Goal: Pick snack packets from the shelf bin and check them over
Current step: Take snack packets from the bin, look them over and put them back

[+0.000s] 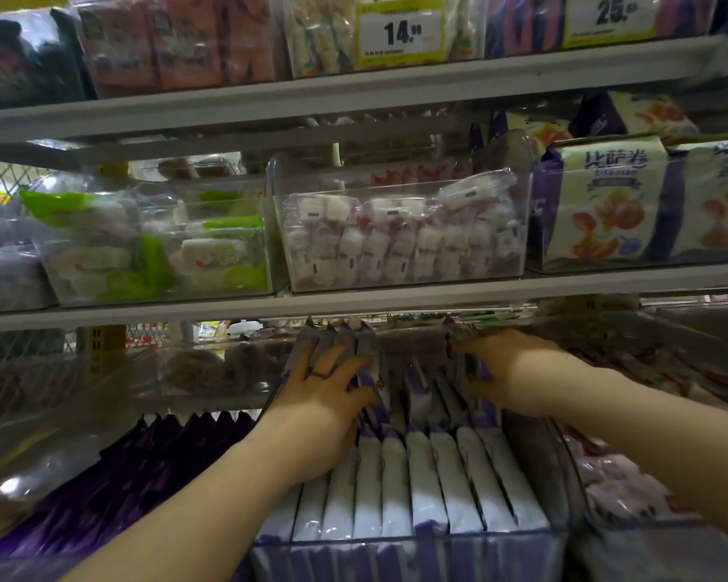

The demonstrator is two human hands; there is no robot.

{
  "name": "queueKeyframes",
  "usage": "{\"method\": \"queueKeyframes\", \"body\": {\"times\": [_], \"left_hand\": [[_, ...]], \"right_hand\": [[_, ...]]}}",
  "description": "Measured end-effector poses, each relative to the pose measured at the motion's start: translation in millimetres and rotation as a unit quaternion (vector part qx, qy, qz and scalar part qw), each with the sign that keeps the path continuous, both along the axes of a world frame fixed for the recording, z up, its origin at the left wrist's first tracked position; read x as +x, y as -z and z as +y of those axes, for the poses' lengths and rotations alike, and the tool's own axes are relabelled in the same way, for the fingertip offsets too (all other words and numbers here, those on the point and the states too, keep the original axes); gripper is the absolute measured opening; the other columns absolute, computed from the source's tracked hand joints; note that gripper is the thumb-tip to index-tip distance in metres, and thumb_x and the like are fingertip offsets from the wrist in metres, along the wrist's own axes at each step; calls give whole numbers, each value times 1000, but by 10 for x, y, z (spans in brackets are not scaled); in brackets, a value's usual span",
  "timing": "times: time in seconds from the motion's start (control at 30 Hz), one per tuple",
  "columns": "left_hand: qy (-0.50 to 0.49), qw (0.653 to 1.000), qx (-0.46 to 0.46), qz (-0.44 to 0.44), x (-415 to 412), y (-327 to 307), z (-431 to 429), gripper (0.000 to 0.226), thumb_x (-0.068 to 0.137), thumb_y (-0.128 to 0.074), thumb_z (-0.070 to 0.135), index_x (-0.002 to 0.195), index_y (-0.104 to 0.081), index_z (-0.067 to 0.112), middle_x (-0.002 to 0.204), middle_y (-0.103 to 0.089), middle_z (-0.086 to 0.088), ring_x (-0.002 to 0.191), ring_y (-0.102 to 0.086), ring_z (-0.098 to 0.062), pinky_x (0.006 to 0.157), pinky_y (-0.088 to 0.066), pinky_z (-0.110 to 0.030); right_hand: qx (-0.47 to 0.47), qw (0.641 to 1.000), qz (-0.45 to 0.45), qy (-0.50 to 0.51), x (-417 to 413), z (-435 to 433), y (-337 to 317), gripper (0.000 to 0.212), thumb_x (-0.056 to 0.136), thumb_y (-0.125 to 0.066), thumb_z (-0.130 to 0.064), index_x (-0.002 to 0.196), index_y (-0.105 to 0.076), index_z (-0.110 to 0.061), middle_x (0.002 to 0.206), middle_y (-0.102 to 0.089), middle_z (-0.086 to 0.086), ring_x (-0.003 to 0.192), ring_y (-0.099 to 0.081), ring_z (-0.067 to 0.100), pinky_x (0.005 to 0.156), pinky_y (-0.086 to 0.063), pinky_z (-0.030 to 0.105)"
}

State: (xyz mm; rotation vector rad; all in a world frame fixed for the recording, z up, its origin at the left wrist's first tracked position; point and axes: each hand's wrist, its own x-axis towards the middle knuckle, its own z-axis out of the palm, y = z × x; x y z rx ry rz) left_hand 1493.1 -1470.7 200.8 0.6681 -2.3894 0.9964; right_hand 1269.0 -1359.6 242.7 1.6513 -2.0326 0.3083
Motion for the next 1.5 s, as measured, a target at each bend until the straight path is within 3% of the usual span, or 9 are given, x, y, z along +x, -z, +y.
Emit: {"method": "queueKeyframes", "body": {"times": [0.2, 0.37, 0.53, 0.7, 0.8, 0.9, 0.97, 1.27, 1.5], "left_hand": [[-18, 1000, 18, 12, 98, -12, 188, 41, 69, -79, 27, 109, -71, 30, 136, -57, -8, 135, -44, -36, 105, -32, -68], [-41, 997, 50, 40, 221, -21, 332, 31, 96, -45, 38, 127, -51, 37, 158, -22, 6, 149, -3, -20, 119, 1, -54], [42, 970, 171, 169, 276, 29, 700, 27, 97, -50, 32, 123, -57, 37, 132, -51, 13, 125, -45, -12, 114, -26, -41], [155, 821, 389, 388, 384, 313, 1040, 21, 101, -47, 33, 104, -66, 26, 90, -71, 12, 87, -66, -8, 75, -52, -27], [221, 619, 556, 508, 482, 445, 1201, 45, 101, -34, 51, 94, -68, 24, 83, -75, 3, 76, -71, -16, 64, -54, -30], [289, 466, 633, 546, 641, 598, 1259, 50, 96, -35, 58, 109, -68, 22, 103, -76, -4, 91, -73, -22, 77, -59, -40], [317, 416, 615, 591, 753, 767, 1258, 48, 94, -43, 53, 119, -63, 16, 109, -74, -8, 97, -72, -28, 82, -58, -47], [185, 529, 490, 668, 1340, 1762, 1103, 35, 88, -57, 53, 107, -65, 25, 98, -76, 1, 91, -73, -19, 86, -57, -48], [185, 584, 500, 612, 1476, 2277, 1080, 43, 84, -55, 51, 115, -61, 22, 104, -75, 6, 96, -71, -11, 78, -58, -24]], "right_hand": [[-12, 1000, 14, -6, 125, 31, 1, 50, 91, -56, -20, 140, -45, -24, 125, -60, 14, 110, -59, 35, 90, -52, 39], [-77, 996, 1, -44, 231, 280, 39, 35, 92, -55, -11, 126, -53, -16, 107, -63, 11, 96, -63, 31, 82, -55, 42], [-136, 976, -104, -137, 439, 731, 13, 34, 91, -63, -27, 125, -61, -22, 93, -60, -11, 89, -59, 10, 79, -48, 24], [-196, 899, -277, -277, 781, 1136, 301, 26, 86, -70, -23, 111, -68, -26, 75, -67, -15, 63, -56, -2, 63, -44, 10], [-202, 811, -400, -376, 1038, 1187, 658, 24, 85, -71, -15, 102, -68, -31, 54, -62, -16, 45, -44, -2, 47, -36, 9], [-177, 749, -483, -418, 1317, 1091, 1078, 24, 82, -73, -16, 99, -69, -33, 80, -73, -8, 64, -59, 13, 62, -50, 28], [-158, 731, -508, -428, 1518, 974, 1380, 26, 80, -75, -14, 100, -66, -29, 96, -72, -11, 79, -67, 10, 73, -56, 29], [-130, 641, -645, -395, 2290, 441, 2208, 45, 74, -71, -40, 114, -56, -27, 105, -69, -6, 93, -67, -1, 76, -53, 16], [-84, 592, -716, -360, 2513, 176, 2518, 40, 83, -58, -48, 98, -70, -13, 100, -73, 10, 99, -69, 25, 91, -53, 46]]}}
